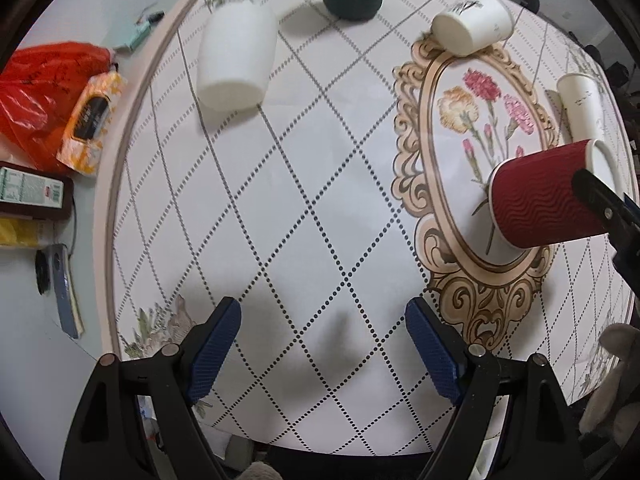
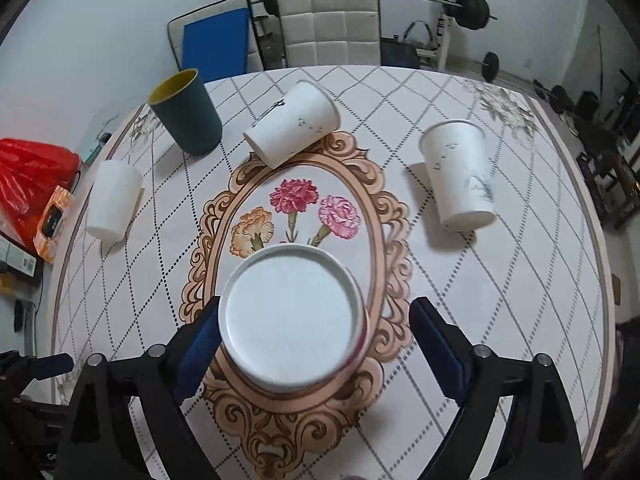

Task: Flip cup upside down

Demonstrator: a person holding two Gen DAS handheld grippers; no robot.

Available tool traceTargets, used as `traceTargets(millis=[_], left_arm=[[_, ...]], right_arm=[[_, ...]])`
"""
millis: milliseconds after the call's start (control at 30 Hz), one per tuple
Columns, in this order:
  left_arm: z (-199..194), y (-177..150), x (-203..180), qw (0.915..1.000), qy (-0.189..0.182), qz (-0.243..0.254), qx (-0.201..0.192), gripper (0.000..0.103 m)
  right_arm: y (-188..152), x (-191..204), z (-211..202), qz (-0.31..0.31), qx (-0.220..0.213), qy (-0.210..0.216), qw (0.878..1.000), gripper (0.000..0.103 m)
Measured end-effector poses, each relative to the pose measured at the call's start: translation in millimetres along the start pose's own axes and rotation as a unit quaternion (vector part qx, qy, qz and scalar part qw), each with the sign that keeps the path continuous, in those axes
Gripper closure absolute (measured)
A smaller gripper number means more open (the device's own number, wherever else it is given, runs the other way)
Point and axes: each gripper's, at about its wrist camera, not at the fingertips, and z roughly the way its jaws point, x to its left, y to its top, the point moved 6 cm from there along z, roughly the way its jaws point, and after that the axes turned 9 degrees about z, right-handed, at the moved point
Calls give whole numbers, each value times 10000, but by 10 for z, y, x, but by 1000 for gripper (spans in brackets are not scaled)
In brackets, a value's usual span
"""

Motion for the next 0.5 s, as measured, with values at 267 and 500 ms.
traceTargets(millis=[267, 500], left_arm=[[-626, -82, -89, 9970, -70, 386, -674, 6], [-1324, -314, -186, 9886, -109, 721, -1316, 6]], right_arm=[[-118, -204, -896, 390, -420, -575, 9967, 7], [-387, -358, -1621, 673, -499, -769, 9935, 7]])
